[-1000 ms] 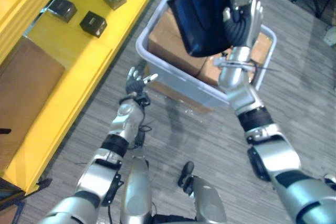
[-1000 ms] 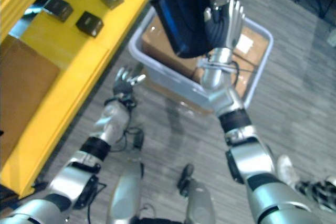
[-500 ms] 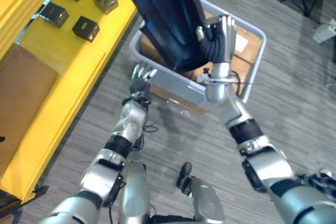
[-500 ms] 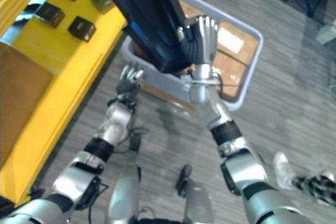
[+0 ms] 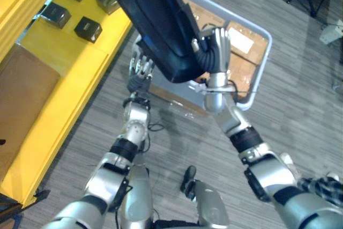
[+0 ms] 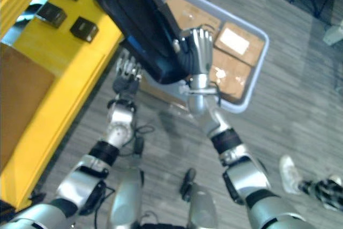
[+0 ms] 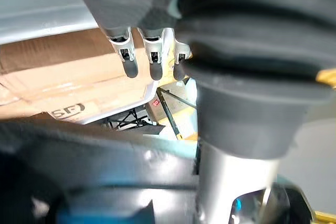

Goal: Walk over and take plastic housings, then place them on the shelf

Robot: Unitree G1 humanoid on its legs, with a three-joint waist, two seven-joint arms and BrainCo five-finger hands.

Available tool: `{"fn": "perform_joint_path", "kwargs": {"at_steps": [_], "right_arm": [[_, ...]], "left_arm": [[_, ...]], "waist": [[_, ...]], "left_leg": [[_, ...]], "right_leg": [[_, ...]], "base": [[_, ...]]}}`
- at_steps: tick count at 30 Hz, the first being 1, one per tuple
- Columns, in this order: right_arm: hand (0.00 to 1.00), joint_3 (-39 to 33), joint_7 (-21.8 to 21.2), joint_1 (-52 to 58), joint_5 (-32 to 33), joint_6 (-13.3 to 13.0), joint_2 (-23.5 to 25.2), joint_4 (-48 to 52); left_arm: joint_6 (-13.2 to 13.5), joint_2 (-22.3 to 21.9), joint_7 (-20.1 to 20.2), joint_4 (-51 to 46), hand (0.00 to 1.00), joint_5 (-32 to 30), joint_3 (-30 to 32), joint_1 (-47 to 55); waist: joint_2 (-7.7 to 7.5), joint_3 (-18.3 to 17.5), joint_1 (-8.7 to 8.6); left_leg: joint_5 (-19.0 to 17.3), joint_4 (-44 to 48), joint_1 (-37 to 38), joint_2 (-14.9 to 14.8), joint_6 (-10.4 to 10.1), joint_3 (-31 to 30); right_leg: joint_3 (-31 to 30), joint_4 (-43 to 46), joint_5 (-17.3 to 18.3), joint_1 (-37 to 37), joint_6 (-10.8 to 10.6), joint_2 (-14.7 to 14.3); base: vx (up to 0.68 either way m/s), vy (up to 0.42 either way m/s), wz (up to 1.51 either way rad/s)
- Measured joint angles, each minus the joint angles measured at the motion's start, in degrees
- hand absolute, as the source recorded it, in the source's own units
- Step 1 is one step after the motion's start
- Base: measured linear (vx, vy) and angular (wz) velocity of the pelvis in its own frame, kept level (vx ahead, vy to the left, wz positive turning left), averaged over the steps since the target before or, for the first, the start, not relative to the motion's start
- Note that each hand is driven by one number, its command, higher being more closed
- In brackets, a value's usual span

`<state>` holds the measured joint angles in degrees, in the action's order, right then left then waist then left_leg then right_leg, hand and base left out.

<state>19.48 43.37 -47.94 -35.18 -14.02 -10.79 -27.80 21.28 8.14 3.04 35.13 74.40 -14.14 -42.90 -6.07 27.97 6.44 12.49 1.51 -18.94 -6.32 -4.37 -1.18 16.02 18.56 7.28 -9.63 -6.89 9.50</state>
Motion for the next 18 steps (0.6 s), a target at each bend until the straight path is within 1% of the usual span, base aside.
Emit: {"fn": "perform_joint_path", "kwargs": {"at_steps": [1,5,8,9,14,18], "right_arm": [[1.0,0.41,-0.8,0.02,0.01,-0.86,0.38,-0.03],[1.0,2.2,-1.87,0.09,-0.01,-2.2,1.4,-0.18],[1.0,2.25,-2.54,0.42,0.01,-3.55,1.77,-0.19],[1.0,2.26,-2.62,0.43,0.02,-3.62,1.75,-0.19],[1.0,2.55,-3.55,0.57,0.16,-3.63,2.22,-0.19],[1.0,2.55,-3.46,1.19,0.62,-3.64,2.41,-0.18]], "left_arm": [[0.19,-0.05,0.0,-0.78,0.0,-0.05,-0.1,-0.01],[0.45,-0.36,-0.01,-0.78,0.0,-0.03,-0.73,-0.01],[1.1,-1.83,-0.06,-0.69,0.0,0.01,-0.67,0.06],[1.13,-1.84,-0.06,-0.69,1.0,0.01,-0.67,0.06],[1.42,-1.83,-0.09,-0.67,1.0,0.04,-0.72,0.07],[2.63,-1.83,-0.11,-0.64,1.0,0.0,-0.74,0.15]], "waist": [[-0.01,0.0,-0.15],[-0.01,0.0,-0.87],[-0.01,0.0,-0.87],[-0.01,0.0,-0.88],[-0.01,0.0,-0.9],[-0.01,0.0,-0.91]], "left_leg": [[0.29,-0.18,-0.11,0.01,-0.24,0.04],[0.41,-0.31,-0.03,0.17,-0.19,0.02],[0.43,-0.41,0.04,0.26,-0.22,0.0],[0.44,-0.45,0.05,0.25,-0.24,-0.01],[0.57,-1.08,0.64,0.37,-0.16,0.0],[0.75,-1.08,0.72,0.59,-0.37,-0.07]], "right_leg": [[0.0,0.14,0.01,-0.28,-0.01,0.03],[0.01,0.36,0.18,-0.3,-0.07,0.26],[0.02,0.54,0.29,-0.33,-0.05,0.37],[0.03,0.58,0.3,-0.34,-0.04,0.37],[0.07,1.03,0.58,-0.33,-0.12,0.56],[0.08,1.33,0.84,-0.33,-0.16,0.78]], "base": [[0.0,0.0,0.0],[0.01,-0.005,0.0],[0.0,0.0,0.0],[0.0,0.0,0.0],[0.0,0.0,0.0],[0.0,0.0,0.0]]}}
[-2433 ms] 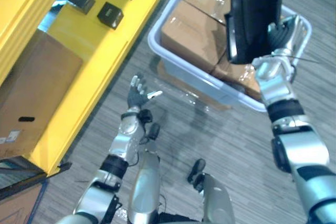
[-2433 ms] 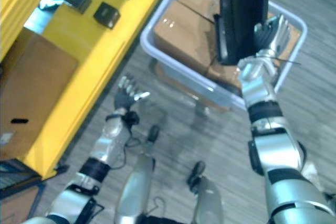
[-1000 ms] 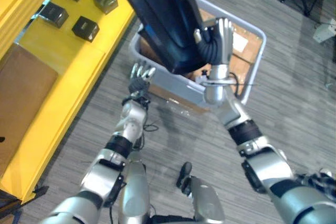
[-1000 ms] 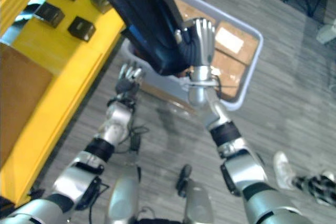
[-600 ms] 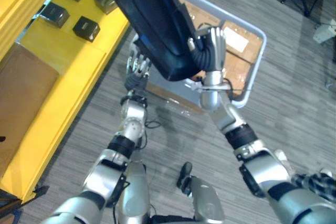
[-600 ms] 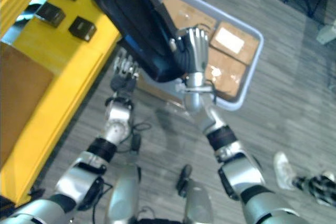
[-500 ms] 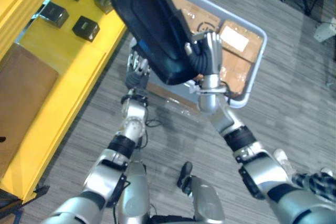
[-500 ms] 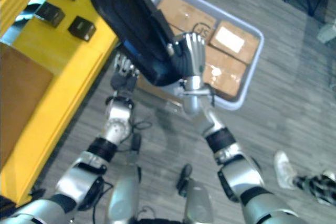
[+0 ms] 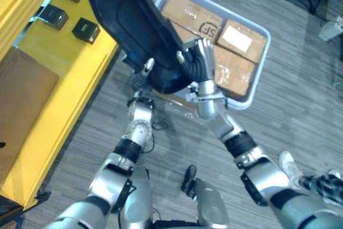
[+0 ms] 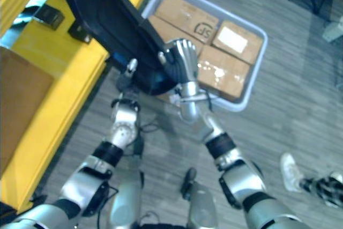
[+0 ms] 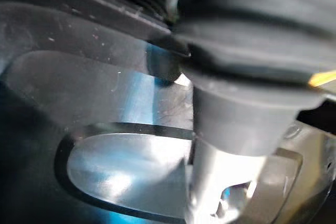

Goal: Walk over and take plastic housings, then place them on the shelf

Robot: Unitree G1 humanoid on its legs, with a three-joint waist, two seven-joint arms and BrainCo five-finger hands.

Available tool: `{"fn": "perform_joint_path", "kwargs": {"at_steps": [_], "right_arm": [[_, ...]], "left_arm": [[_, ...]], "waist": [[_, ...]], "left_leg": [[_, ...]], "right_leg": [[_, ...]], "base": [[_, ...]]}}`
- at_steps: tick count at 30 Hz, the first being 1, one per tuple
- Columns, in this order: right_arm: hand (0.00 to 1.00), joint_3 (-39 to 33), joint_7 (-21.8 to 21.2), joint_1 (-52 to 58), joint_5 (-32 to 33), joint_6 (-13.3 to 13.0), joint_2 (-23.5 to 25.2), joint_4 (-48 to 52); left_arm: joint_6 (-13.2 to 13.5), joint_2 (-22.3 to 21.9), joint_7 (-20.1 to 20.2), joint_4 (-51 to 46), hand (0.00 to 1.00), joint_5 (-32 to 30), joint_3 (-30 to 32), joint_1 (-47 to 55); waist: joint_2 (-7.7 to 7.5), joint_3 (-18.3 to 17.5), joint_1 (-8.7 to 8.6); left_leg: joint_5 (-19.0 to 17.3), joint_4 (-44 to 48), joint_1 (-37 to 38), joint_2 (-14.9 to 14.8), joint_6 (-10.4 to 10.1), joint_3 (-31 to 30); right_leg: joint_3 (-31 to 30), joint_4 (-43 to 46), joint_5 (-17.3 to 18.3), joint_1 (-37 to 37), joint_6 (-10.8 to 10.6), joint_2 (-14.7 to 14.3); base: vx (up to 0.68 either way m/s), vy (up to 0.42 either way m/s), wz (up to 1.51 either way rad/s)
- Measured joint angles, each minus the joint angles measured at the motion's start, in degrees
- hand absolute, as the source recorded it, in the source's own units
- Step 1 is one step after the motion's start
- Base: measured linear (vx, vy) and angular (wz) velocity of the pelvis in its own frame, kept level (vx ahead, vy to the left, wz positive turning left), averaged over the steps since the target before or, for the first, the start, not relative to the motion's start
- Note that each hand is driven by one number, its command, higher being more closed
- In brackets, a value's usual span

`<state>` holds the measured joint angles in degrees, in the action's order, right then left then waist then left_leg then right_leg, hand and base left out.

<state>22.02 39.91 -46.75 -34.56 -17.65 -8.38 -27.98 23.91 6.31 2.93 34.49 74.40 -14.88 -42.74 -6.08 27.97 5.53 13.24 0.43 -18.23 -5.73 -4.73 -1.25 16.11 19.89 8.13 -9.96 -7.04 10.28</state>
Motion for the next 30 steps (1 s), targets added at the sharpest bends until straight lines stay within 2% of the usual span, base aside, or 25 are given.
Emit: {"fn": "perform_joint_path", "kwargs": {"at_steps": [5,13,14,18,22,23,25,26,28,30], "right_arm": [[1.0,1.02,0.2,1.16,0.01,-1.81,0.26,0.26],[1.0,0.99,0.43,1.77,-0.02,-2.32,0.93,0.27],[0.0,0.87,0.44,1.94,-0.01,-2.16,0.94,0.25],[0.0,0.67,-0.16,4.17,0.77,-1.63,0.22,-0.62],[0.0,0.72,-1.62,5.91,4.39,-0.65,-0.43,-2.26],[0.0,0.68,-1.81,5.91,4.73,-0.63,-0.5,-2.25],[0.0,0.72,-3.0,6.14,6.86,-0.66,-0.63,-2.23],[0.0,0.71,-3.16,6.28,7.11,-0.65,-0.61,-2.24],[0.0,0.79,-5.09,7.42,10.01,-0.71,-0.55,-1.93],[0.0,0.72,-6.38,8.56,12.07,-1.17,-0.55,0.23]], "left_arm": [[2.22,0.01,-1.4,0.51,1.0,-0.26,-0.04,0.1],[4.15,0.03,-3.57,0.5,1.0,-3.6,-0.08,0.17],[4.23,0.02,-4.46,0.49,1.0,-5.14,-0.11,0.19],[4.75,0.23,-9.41,0.24,1.0,-12.07,0.15,0.2],[4.75,0.94,-15.43,-1.16,1.0,-21.08,0.08,0.3],[4.7,1.28,-16.0,-1.93,1.0,-21.75,-0.02,0.3],[4.31,2.66,-19.42,-4.68,1.0,-27.94,0.05,0.31],[4.26,2.76,-20.02,-5.12,1.0,-28.81,0.05,0.32],[3.41,3.63,-24.97,-8.25,1.0,-36.65,0.09,1.38],[3.34,4.36,-27.95,-11.13,1.0,-42.01,0.25,2.31]], "waist": [[0.0,0.0,-0.28],[0.0,0.0,-0.27],[0.0,0.0,-0.27],[0.0,0.0,-0.19],[0.0,0.0,-0.19],[0.0,0.0,-0.19],[0.0,0.0,-0.17],[0.0,0.0,-0.15],[0.0,0.0,0.14],[0.0,0.0,0.17]], "left_leg": [[0.01,0.02,0.07,0.5,0.04,-0.01],[0.01,0.08,0.15,0.54,0.04,-0.05],[0.01,0.09,0.18,0.54,0.04,-0.05],[0.01,0.07,0.54,0.58,0.04,-0.06],[-0.07,-0.1,2.22,0.59,0.06,-0.02],[-0.08,-0.11,2.23,0.58,0.05,-0.03],[-0.19,-0.26,2.41,0.48,-0.12,-0.02],[-0.2,-0.28,2.49,0.49,-0.14,-0.02],[-0.05,-1.06,4.23,0.62,0.06,0.12],[-0.09,-1.37,5.07,0.58,0.03,0.18]], "right_leg": [[0.03,0.34,0.31,0.0,-0.15,0.5],[0.05,0.37,0.36,0.11,-0.14,0.51],[0.04,0.37,0.37,0.13,-0.13,0.51],[0.05,0.31,0.37,0.54,-0.13,0.53],[0.18,-0.48,0.45,2.29,-0.11,0.53],[0.17,-0.57,0.51,2.29,-0.11,0.52],[0.18,-0.85,0.55,2.48,-0.13,0.42],[0.19,-0.93,0.55,2.63,-0.14,0.42],[0.24,-2.03,0.22,4.52,-0.39,0.44],[0.31,-2.78,-0.03,5.48,-0.42,0.34]], "base": [[0.01,-0.008,0.01],[0.0,0.0,0.0],[0.0,0.0,0.0],[0.0,0.0,0.0],[0.0,0.0,0.0],[0.0,0.0,0.0],[0.0,0.0,0.0],[0.0,0.0,0.0],[0.03,-0.022,0.01],[0.03,-0.023,0.0]]}}
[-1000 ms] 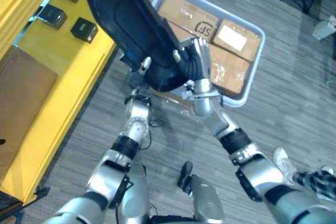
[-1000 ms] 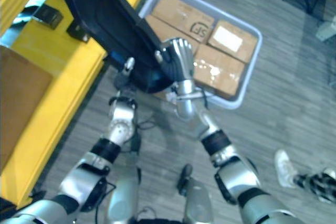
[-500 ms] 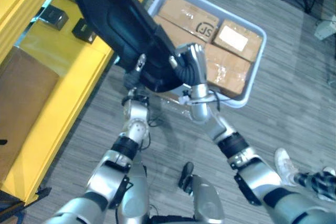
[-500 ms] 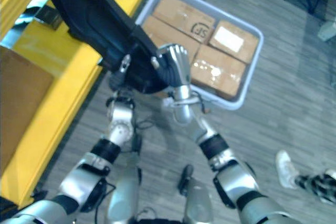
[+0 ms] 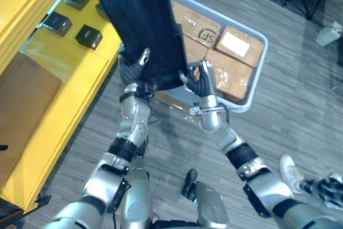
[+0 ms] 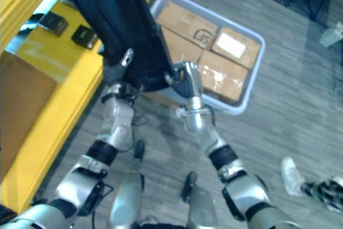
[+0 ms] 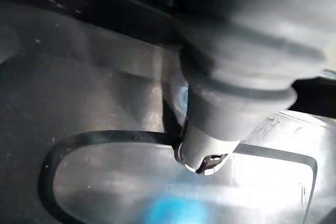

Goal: Walk over and take plastic housings, then place them on the shelf

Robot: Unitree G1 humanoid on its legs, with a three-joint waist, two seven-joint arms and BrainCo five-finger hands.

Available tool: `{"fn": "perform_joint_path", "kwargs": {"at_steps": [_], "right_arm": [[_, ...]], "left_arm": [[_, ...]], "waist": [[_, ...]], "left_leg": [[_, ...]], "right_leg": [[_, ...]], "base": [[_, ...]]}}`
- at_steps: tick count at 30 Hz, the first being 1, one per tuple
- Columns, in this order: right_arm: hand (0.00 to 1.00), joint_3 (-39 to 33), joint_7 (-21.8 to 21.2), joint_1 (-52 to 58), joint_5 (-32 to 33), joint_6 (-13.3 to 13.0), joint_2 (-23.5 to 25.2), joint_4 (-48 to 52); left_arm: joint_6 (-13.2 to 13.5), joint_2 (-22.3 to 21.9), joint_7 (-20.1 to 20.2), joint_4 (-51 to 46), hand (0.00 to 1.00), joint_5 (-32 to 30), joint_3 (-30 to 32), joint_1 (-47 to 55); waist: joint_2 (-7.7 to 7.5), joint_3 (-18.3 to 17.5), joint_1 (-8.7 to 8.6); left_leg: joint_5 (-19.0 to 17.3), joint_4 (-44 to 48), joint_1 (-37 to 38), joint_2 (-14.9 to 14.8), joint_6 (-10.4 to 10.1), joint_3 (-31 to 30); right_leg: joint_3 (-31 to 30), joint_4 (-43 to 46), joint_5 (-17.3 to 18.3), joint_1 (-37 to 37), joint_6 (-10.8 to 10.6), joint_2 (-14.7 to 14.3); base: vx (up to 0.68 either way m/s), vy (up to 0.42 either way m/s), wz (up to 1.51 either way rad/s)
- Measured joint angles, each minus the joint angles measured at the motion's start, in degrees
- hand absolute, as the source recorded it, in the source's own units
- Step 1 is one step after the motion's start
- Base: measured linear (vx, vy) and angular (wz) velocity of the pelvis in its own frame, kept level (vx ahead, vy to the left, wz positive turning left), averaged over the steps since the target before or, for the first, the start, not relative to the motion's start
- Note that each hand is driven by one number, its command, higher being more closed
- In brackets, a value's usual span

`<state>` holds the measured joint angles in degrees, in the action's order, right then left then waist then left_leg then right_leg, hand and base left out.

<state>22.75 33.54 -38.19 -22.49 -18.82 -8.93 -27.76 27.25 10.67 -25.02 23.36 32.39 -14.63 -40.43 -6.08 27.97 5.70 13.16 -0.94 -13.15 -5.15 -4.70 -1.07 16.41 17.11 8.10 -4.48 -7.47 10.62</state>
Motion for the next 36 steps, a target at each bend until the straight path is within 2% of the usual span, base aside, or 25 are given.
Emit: {"fn": "perform_joint_path", "kwargs": {"at_steps": [3,5,6,7,8,9,11,12,13,14,17,20,22,23,25,26,29,30,31,36], "right_arm": [[0.0,-0.27,-1.56,2.64,3.44,-1.14,-0.06,4.72],[0.0,-0.29,-4.92,4.4,8.83,-2.25,0.01,8.8],[0.0,-0.35,-7.99,5.12,13.68,-3.54,0.26,10.92],[0.0,-0.83,-12.55,6.26,19.97,-5.62,0.2,13.98],[0.0,-0.77,-21.0,7.8,30.29,-9.67,0.28,20.85],[0.0,-0.79,-24.59,8.0,34.52,-10.84,0.39,23.98],[0.0,-1.36,-34.97,8.03,46.75,-14.13,1.64,31.73],[0.0,-1.92,-39.77,8.17,51.8,-14.71,2.24,34.28],[0.0,-2.57,-41.65,8.26,53.75,-14.8,2.35,34.94],[0.0,-4.33,-44.75,8.66,57.71,-14.87,2.28,36.01],[0.0,-7.61,-46.08,9.34,60.51,-14.89,2.27,36.46],[0.0,-11.02,-45.84,12.58,62.31,-14.41,1.86,39.07],[0.0,-14.24,-42.28,16.76,62.09,-13.21,1.7,40.33],[0.0,-15.07,-41.1,17.9,62.05,-12.61,1.69,40.33],[0.0,-18.84,-36.16,23.93,60.92,-10.3,1.7,39.57],[0.0,-20.15,-35.11,25.8,60.47,-9.8,1.7,39.18],[0.0,-26.75,-31.09,34.55,58.69,-8.38,1.68,34.91],[0.0,-28.52,-30.68,36.58,58.54,-8.29,1.69,33.44],[0.0,-34.46,-29.88,42.6,54.91,-4.89,1.63,26.82],[0.0,-34.61,-29.88,42.6,54.91,-4.88,1.63,26.82]], "left_arm": [[-0.22,0.07,-4.99,-3.29,1.0,-7.25,1.23,0.6],[-1.61,0.01,-9.47,-5.48,1.0,-13.61,2.78,0.81],[-2.62,0.04,-11.89,-6.62,1.0,-16.89,3.56,1.2],[-3.66,-0.05,-14.01,-7.65,1.0,-20.11,4.54,1.65],[-6.33,-0.19,-16.75,-8.36,1.0,-25.04,5.67,2.57],[-7.4,-0.18,-17.61,-8.35,1.0,-26.65,5.83,2.93],[-11.05,-0.55,-19.87,-8.27,1.0,-32.19,7.0,5.0],[-12.53,-0.95,-21.13,-8.26,1.0,-34.81,7.56,6.15],[-13.23,-1.13,-21.71,-8.23,1.0,-35.84,7.89,6.57],[-14.99,-1.63,-23.53,-7.75,1.0,-38.65,9.01,7.19],[-16.24,-2.35,-26.49,-6.63,1.0,-42.09,11.69,7.42],[-15.8,-2.38,-28.82,-6.63,1.0,-44.7,15.12,9.27],[-13.57,-2.47,-29.07,-6.63,1.0,-44.65,17.3,12.0],[-12.79,-2.53,-29.22,-6.65,1.0,-44.66,17.64,12.59],[-10.12,-2.82,-30.31,-7.16,1.0,-44.65,18.7,14.84],[-9.73,-2.83,-30.32,-7.78,1.0,-44.64,18.96,15.54],[-5.74,-2.99,-29.23,-12.68,1.0,-43.62,20.86,19.98],[-4.67,-3.03,-28.32,-14.69,1.0,-43.39,21.82,21.72],[0.16,-4.24,-10.28,-27.8,1.0,-32.36,24.65,34.22],[0.16,-4.19,-10.07,-27.8,1.0,-32.28,25.0,34.43]], "waist": [[-0.05,-0.03,0.01],[-0.06,-0.04,-0.09],[-0.09,-0.06,-0.08],[-0.15,-0.1,-0.15],[-0.18,-0.14,-0.45],[-0.21,-0.17,-0.61],[-0.84,-0.63,-1.26],[-1.52,-1.11,-1.51],[-1.85,-1.32,-1.61],[-2.46,-1.71,-1.8],[-2.61,-1.81,-1.92],[-2.43,-3.35,-2.23],[-2.29,-6.11,-2.79],[-2.26,-6.53,-2.83],[-1.74,-7.86,-3.08],[-1.51,-8.14,-3.29],[-0.22,-8.97,-4.52],[0.23,-9.21,-5.05],[5.21,-15.18,-6.53],[5.21,-15.18,-6.45]], "left_leg": [[0.03,-0.84,1.29,-0.19,-0.05,0.2],[-0.03,-1.53,2.55,-0.45,-0.14,0.53],[-0.04,-1.84,3.15,-0.57,-0.14,0.89],[-0.11,-1.91,3.6,-0.56,-0.21,1.23],[-0.1,-2.05,4.19,-0.5,-0.2,1.36],[-0.09,-2.16,4.39,-0.47,-0.2,1.39],[-0.12,-2.63,5.11,-0.3,-0.15,1.48],[-0.23,-2.63,5.11,-0.26,-0.02,1.5],[-0.25,-2.65,5.11,-0.24,-0.01,1.5],[-0.3,-2.64,5.24,-0.16,0.02,1.52],[-0.44,-2.65,5.95,-0.09,0.22,1.7],[-0.99,-2.77,6.27,-0.1,0.53,1.87],[-1.11,-3.36,6.34,-0.14,0.39,2.35],[-1.1,-3.45,6.53,-0.16,0.38,2.62],[-1.17,-3.49,7.06,-0.18,0.33,3.86],[-1.16,-3.5,7.06,-0.17,0.34,4.03],[-1.06,-3.6,7.08,-0.17,0.48,4.69],[-1.06,-3.61,7.09,-0.16,0.49,4.78],[-1.66,-3.96,8.06,-0.22,0.12,6.41],[-1.66,-3.96,8.02,-0.21,0.12,6.38]], "right_leg": [[-0.11,-1.32,-0.41,1.28,0.05,-0.32],[-0.5,-2.44,-0.8,2.41,0.09,-0.7],[-0.64,-2.86,-0.92,2.83,0.08,-0.82],[-0.72,-2.99,-1.03,3.15,0.06,-0.81],[-0.68,-3.26,-1.19,3.85,-0.01,-0.81],[-0.67,-3.46,-1.25,4.11,-0.03,-0.82],[-0.65,-4.13,-1.36,4.74,-0.12,-0.74],[-0.62,-4.51,-1.43,4.88,-0.19,-0.75],[-0.59,-4.71,-1.51,5.0,-0.19,-0.78],[-0.57,-5.14,-1.75,5.45,-0.18,-0.78],[-0.64,-5.8,-2.14,6.26,-0.16,-0.78],[-0.68,-6.34,-2.29,6.61,-0.15,-0.8],[-0.79,-7.28,-2.4,6.51,-0.11,-0.82],[-0.95,-7.49,-2.5,6.56,-0.06,-0.81],[-2.3,-8.13,-2.93,6.6,-0.22,-0.79],[-2.4,-8.35,-3.1,6.61,-0.25,-0.77],[-2.66,-9.68,-3.76,6.74,-0.07,-0.75],[-2.73,-9.83,-3.86,6.82,-0.12,-0.75],[-4.13,-11.65,-4.63,7.5,-0.13,-0.66],[-4.1,-11.63,-4.64,7.48,-0.13,-0.66]], "base": [[0.03,-0.029,-0.05],[0.03,-0.03,-0.11],[0.02,-0.026,-0.13],[0.04,-0.038,-0.12],[0.05,-0.036,-0.07],[0.05,-0.026,-0.02],[0.0,0.0,0.0],[0.03,-0.015,0.01],[0.04,-0.014,0.01],[0.03,-0.01,0.01],[0.0,0.0,0.0],[0.0,0.0,0.0],[0.0,-0.009,-0.06],[0.02,-0.006,-0.19],[0.02,-0.002,-0.23],[0.02,0.002,-0.17],[0.01,0.0,-0.12],[0.0,0.0,0.0],[0.0,0.0,0.0],[0.0,0.0,0.0]]}}
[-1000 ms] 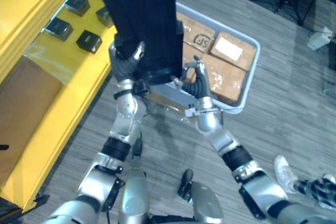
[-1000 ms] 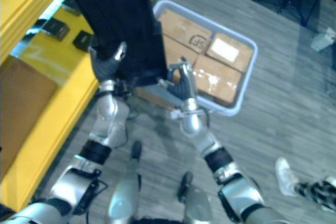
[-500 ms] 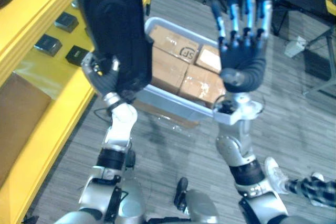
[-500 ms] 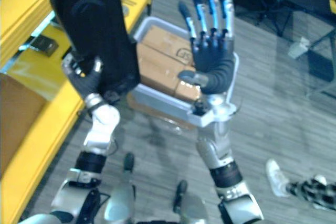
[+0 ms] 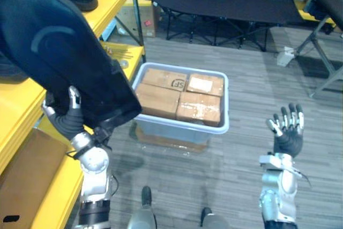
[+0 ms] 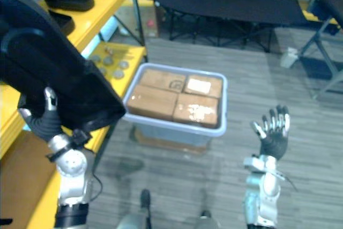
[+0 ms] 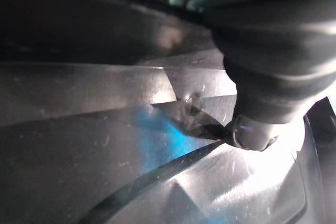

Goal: Walk over and take plastic housings, then place them on the shelf

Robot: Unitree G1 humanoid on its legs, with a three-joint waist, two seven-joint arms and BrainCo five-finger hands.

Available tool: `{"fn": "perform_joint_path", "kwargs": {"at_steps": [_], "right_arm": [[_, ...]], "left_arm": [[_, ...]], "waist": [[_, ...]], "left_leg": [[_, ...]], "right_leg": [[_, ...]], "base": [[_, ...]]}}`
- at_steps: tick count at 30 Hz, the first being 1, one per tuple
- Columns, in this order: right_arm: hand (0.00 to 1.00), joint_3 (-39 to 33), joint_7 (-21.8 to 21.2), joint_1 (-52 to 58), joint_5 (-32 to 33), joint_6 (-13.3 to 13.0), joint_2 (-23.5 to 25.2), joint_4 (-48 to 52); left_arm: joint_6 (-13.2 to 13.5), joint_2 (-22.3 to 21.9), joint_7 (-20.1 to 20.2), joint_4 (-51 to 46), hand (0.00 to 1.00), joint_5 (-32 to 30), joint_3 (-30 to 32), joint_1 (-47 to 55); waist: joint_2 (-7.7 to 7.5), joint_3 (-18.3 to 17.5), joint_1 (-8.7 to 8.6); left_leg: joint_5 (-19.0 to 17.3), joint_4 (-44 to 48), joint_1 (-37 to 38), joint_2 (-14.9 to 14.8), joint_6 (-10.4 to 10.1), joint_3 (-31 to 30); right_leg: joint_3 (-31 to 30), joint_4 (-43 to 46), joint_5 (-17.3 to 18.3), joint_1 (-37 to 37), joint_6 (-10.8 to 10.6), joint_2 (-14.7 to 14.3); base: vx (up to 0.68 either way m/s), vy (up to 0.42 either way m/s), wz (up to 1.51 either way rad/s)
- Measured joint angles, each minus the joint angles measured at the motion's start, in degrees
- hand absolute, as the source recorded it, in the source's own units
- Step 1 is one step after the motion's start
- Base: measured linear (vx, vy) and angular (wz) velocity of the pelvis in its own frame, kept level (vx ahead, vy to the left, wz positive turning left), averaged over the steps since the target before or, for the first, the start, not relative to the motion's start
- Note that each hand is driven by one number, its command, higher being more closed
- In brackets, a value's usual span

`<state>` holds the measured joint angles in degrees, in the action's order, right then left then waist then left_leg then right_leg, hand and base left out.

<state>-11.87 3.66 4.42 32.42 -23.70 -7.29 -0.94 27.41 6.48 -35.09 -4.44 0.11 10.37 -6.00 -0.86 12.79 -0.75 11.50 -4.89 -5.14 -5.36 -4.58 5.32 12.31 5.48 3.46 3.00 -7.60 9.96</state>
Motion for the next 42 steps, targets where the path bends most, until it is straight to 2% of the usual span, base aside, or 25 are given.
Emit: {"fn": "perform_joint_path", "kwargs": {"at_steps": [4,13,18,21,22,26,28,32,34,38,42], "right_arm": [[0.0,-1.84,0.02,0.02,-0.2,0.59,0.0,-0.02],[0.0,-7.53,0.77,-0.29,-7.09,5.78,-0.07,-2.48],[0.0,-7.85,-0.64,-1.9,-8.67,6.22,-2.09,-2.5],[0.0,-7.27,-2.39,-4.38,-8.73,6.22,-2.91,-2.5],[0.0,-6.34,-2.45,-5.04,-8.73,6.22,-3.12,-2.5],[0.0,-0.67,-2.71,-8.19,-9.32,6.2,-3.66,-4.17],[0.0,1.74,-2.66,-10.83,-10.56,6.23,-3.67,-6.7],[0.0,7.97,-2.43,-17.02,-12.29,6.6,-3.49,-11.44],[0.0,10.1,-2.5,-18.79,-11.71,6.68,-2.9,-11.58],[0.0,10.95,-2.11,-20.67,-11.91,7.5,-2.54,-11.62],[0.0,10.95,-1.5,-20.98,-11.98,9.37,-2.53,-12.77]], "left_arm": [[0.0,0.87,4.06,-1.85,1.0,4.06,2.17,2.2],[0.19,2.19,15.29,-6.85,1.0,13.03,9.62,7.24],[0.45,2.2,14.99,-6.86,1.0,12.4,10.05,8.76],[-0.12,2.18,13.16,-8.43,1.0,9.02,13.14,10.76],[-0.13,2.24,12.81,-9.44,1.0,8.24,14.71,11.75],[-0.25,2.19,10.31,-12.68,1.0,7.85,22.36,15.42],[-0.25,2.15,9.97,-12.8,1.0,7.86,25.03,16.87],[0.35,1.87,11.3,-12.8,1.0,9.55,31.43,21.9],[0.65,1.2,11.81,-12.8,1.0,9.85,34.58,23.84],[2.75,-1.8,14.5,-12.95,1.0,13.42,37.83,25.51],[2.75,-2.67,16.15,-13.39,1.0,13.63,38.76,25.62]], "waist": [[-0.02,0.0,0.02],[-0.25,-0.05,0.27],[-0.18,-0.09,1.12],[-0.07,-0.15,1.7],[-0.04,-0.16,2.1],[0.58,-0.58,6.38],[0.95,-0.88,7.95],[1.32,-1.67,13.06],[1.25,-1.74,14.6],[0.99,-1.89,16.21],[-0.31,-2.67,15.97]], "left_leg": [[-0.01,-0.01,-0.4,-0.02,-0.01,-0.04],[0.02,-0.07,-0.82,-0.12,-0.05,0.14],[-0.03,-0.1,-0.75,-0.05,0.02,-0.16],[0.01,-0.1,-0.82,0.42,-0.03,-2.32],[0.05,-0.1,-0.86,0.58,-0.08,-3.19],[0.19,-0.09,-0.98,1.65,-0.29,-7.94],[0.23,-0.09,-1.07,2.21,-0.33,-9.79],[0.3,-0.07,-1.88,3.52,-0.43,-14.17],[0.53,-0.05,-2.33,4.28,-0.6,-16.21],[0.52,-0.06,-2.59,5.03,-0.49,-17.45],[0.5,-0.07,-2.81,4.8,-0.51,-17.22]], "right_leg": [[0.07,0.01,0.0,-0.42,0.0,0.0],[0.04,-0.15,-0.24,-0.84,0.15,-0.07],[0.34,-0.18,-0.21,-0.36,0.11,-0.06],[2.42,-0.37,0.01,1.27,-0.09,-0.05],[3.38,-0.25,0.33,1.82,-0.1,0.01],[8.31,0.41,2.29,4.45,-0.02,0.12],[10.35,0.93,3.16,5.44,-0.1,0.24],[14.87,1.18,4.86,7.33,-0.26,0.36],[17.44,1.47,5.0,8.45,-0.48,0.34],[17.66,1.22,5.09,9.09,-0.36,0.49],[17.51,1.06,5.57,8.74,0.19,0.31]], "base": [[0.0,0.0,0.0],[0.0,0.0,0.0],[0.0,0.0,0.03],[0.01,-0.012,0.31],[0.03,-0.041,0.54],[0.03,-0.053,0.58],[0.03,-0.064,0.63],[0.05,-0.076,0.59],[0.07,-0.062,0.55],[0.01,-0.013,0.23],[-0.04,-0.008,-0.04]]}}
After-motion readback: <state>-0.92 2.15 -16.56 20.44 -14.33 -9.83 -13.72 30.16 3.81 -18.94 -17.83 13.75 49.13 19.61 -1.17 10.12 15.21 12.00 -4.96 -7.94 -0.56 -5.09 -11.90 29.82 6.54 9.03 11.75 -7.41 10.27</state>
